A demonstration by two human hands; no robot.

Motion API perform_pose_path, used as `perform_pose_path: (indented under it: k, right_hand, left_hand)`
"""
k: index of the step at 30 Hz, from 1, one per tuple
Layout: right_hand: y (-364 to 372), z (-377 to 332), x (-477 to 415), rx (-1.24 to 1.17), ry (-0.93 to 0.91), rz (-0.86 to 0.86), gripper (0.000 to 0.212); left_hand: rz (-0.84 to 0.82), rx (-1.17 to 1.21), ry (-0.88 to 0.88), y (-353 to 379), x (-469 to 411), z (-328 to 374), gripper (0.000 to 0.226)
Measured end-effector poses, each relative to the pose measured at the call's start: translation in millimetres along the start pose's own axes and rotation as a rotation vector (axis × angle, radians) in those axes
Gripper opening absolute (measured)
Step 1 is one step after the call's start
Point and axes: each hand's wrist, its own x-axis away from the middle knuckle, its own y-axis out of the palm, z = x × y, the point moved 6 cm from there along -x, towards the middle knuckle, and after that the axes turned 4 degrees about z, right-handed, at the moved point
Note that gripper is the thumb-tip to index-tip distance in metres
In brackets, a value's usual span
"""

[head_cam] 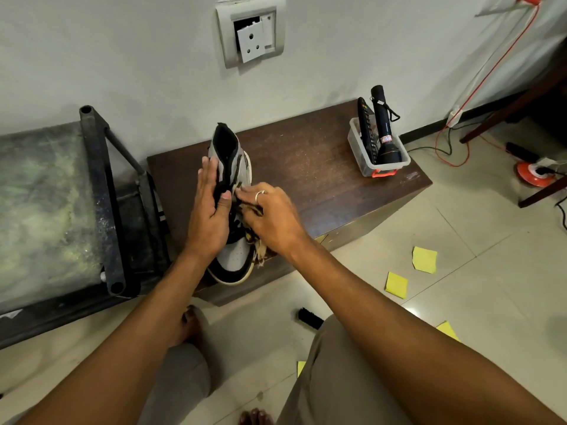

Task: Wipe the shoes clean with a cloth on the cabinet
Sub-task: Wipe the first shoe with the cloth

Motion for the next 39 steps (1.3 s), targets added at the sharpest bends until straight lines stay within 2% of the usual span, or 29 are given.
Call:
perform_pose_path:
  k: [6,8,11,15,17,23,25,28,30,32,35,39]
  right_hand:
    - [-12.7,-13.3,1.5,0.407,-0.296,-0.303,0.030]
    - [-21.7,-18.0,-7.3,0.395,-0.336,-0.262,0.032]
    - [-24.1,-15.2,-10.5,0.272,-0.265,-0.054,0.032]
    - [0.3,-18.4,-2.5,0.254,-0.164,-0.059,0.028]
    - [-0.2,-17.3,-1.5,0.311,-0.179,-0.134,0.026]
    - [-18.9,-23.8,-2.2,0.519,-0.377,-0.429,0.032]
    - [-26.0,-21.4,-15.9,0.381,-0.333,-0.396,0.033]
    - [-36.8,-6.8,-30.4,0.053,-0.112,-0.069,0.032]
    - [-21.6,1.6,-28.2,-0.072,0.039,0.043,0.035]
    - [-2.5,2.5,-22.0,-0.125,0.098,0.066,0.039]
    - [-1.6,0.5,-11.1,-0.048,0.011,0.049,0.036]
    - [-15.0,-0.9,2.9,0.040,-0.078,-0.151,0.034]
  left_hand:
    - [0.012,0.025,-0.004,-0.4,0.6,0.0,0.063]
    - [0.013,0.035,-0.005,-0.3,0.3,0.2,0.062]
    - [0.008,0.030,-0.006,0.1,0.0,-0.5,0.062]
    - [0.012,0.038,0.006,-0.4,-0.4,-2.1,0.062]
    - [0.014,0.045,0.004,-0.6,-0.9,-2.7,0.062]
    - [0.018,0.020,0.005,0.0,0.3,1.0,0.064]
    - [0.018,0.018,0.010,0.0,-0.3,0.6,0.063]
    - [0.010,-0.009,0.019,1.0,0.0,1.1,0.063]
    - [0.011,-0.017,0.014,0.9,0.6,2.8,0.063]
    - [0.011,-0.017,0.010,1.0,0.6,3.9,0.063]
    - [0.011,-0.023,0.014,0.7,0.3,2.7,0.063]
    - [0.006,-0.040,-0.011,0.7,0.5,4.6,0.071]
